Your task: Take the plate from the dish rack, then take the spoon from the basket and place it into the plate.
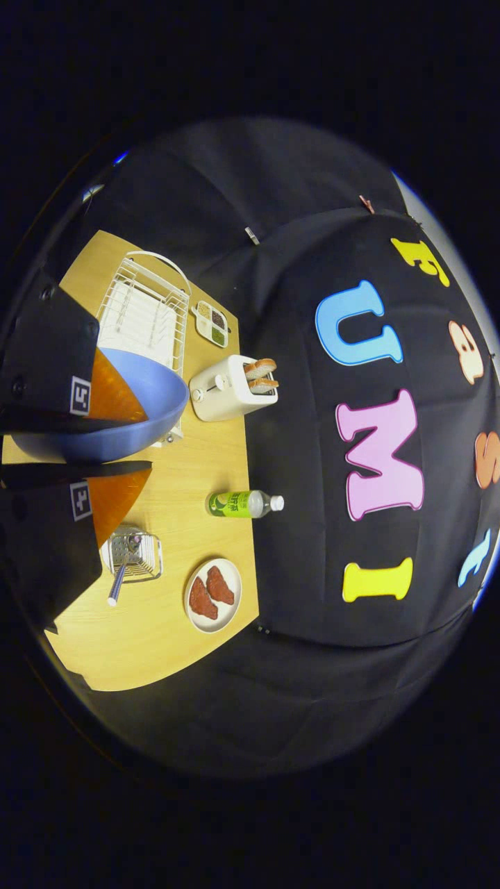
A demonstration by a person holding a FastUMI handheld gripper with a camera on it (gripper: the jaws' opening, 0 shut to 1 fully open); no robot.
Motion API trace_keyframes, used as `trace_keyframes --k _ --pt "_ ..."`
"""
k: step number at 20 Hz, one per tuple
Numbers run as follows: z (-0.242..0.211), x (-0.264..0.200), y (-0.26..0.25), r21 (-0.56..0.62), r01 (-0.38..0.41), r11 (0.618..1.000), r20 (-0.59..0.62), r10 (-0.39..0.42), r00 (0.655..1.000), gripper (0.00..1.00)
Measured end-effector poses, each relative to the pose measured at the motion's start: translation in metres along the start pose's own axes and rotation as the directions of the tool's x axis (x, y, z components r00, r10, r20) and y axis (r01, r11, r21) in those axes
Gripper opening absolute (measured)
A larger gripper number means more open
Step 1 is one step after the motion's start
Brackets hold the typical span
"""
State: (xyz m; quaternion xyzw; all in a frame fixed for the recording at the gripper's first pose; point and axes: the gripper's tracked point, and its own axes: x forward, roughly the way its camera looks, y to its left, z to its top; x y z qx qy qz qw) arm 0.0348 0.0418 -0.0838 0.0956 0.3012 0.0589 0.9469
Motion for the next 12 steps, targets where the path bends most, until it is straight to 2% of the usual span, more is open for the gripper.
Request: trace_keyframes --k 5,8,12 --pt "-0.051 -0.02 -0.054 0.091 0.019 0.996 -0.049 -0.014 0.999 0.2" --pt "-0.088 -0.017 -0.081 0.156 0.021 0.988 -0.096 -0.006 0.995 0.2" --pt "-0.126 0.002 -0.108 0.163 0.011 0.987 -0.135 0.011 0.991 0.2"
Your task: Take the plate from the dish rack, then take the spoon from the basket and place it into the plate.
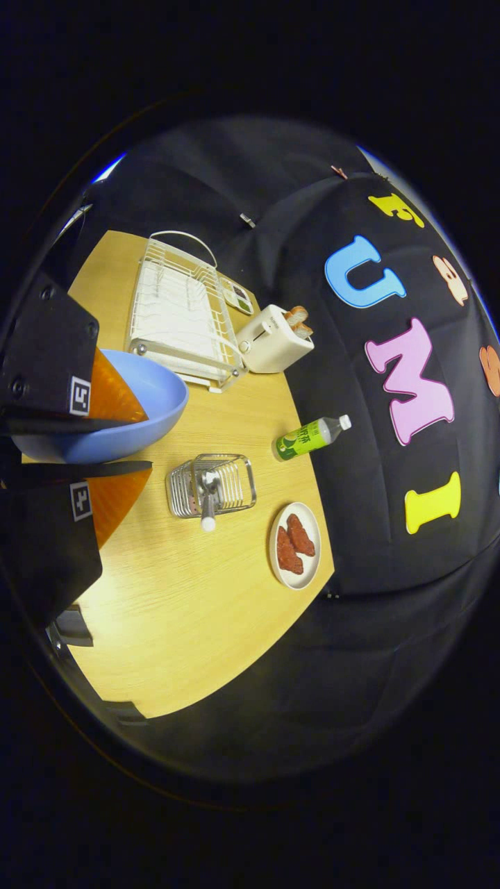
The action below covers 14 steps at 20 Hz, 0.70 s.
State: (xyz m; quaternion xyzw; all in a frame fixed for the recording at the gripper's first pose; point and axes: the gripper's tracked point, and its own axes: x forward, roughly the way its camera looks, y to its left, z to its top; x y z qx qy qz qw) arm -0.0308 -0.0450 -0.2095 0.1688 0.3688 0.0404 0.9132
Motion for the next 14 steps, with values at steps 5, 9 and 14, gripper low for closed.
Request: trace_keyframes --k 5,9,14 --pt "-0.03 0.041 -0.039 -0.013 -0.016 1.0 -0.069 0.015 0.997 0.2" --pt "-0.035 0.058 -0.051 -0.036 -0.086 0.996 -0.106 0.082 0.991 0.21" --pt "-0.04 0.071 -0.075 -0.148 -0.108 0.983 -0.138 0.088 0.987 0.19"
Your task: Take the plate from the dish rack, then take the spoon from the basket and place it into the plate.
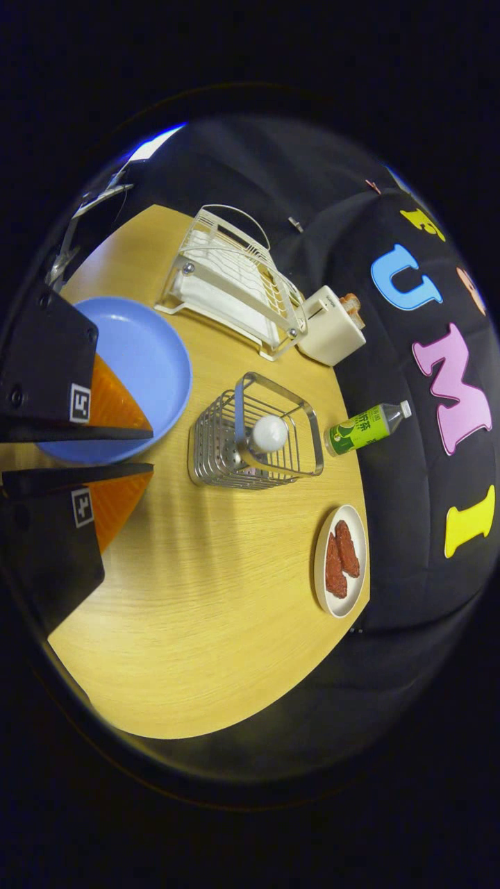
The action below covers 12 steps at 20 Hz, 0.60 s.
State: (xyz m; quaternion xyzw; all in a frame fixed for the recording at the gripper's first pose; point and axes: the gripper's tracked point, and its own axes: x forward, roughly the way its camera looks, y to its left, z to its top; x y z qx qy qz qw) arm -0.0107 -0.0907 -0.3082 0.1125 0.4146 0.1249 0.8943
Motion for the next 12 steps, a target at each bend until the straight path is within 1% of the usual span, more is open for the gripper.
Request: trace_keyframes --k 1,3,4,5,7,8,12 --pt "0.001 0.006 -0.003 -0.035 -0.009 0.999 0.007 0.01 1.0 0.24" --pt "0.01 0.0 -0.009 -0.136 -0.006 0.991 0.049 0.013 0.999 0.38" --pt "0.017 -0.004 -0.01 -0.187 -0.004 0.982 0.078 0.019 0.997 0.51" --pt "0.023 -0.008 -0.011 -0.225 -0.013 0.974 0.103 0.037 0.994 0.59" --pt "0.035 -0.018 -0.01 -0.279 -0.018 0.96 0.158 0.064 0.985 0.9" --pt "0.043 -0.024 -0.01 -0.305 -0.018 0.952 0.194 0.08 0.978 0.98" --pt "0.072 -0.048 -0.001 -0.408 0.011 0.913 0.321 0.132 0.938 0.99"
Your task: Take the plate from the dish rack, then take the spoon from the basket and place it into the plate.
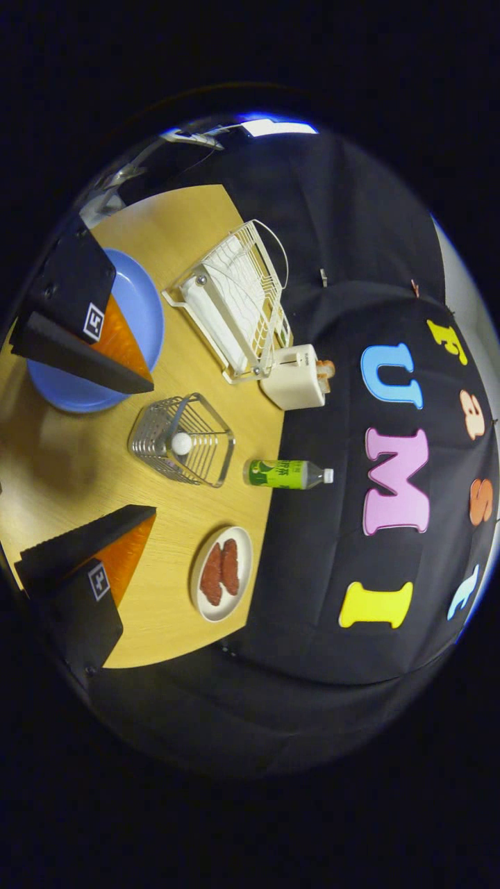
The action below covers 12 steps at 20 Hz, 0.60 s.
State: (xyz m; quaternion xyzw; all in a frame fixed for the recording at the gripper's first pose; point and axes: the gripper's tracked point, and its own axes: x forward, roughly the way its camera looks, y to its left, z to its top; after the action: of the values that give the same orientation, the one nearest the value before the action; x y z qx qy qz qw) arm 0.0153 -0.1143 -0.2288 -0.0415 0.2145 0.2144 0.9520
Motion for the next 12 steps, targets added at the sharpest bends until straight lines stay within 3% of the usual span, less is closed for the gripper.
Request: trace_keyframes --k 6,12 --pt "0.045 0.005 -0.01 -0.012 0.018 1.0 0.156 -0.016 0.988 0.98" --pt "0.041 0.045 0.0 -0.037 -0.047 0.998 0.156 0.052 0.986 0.98"
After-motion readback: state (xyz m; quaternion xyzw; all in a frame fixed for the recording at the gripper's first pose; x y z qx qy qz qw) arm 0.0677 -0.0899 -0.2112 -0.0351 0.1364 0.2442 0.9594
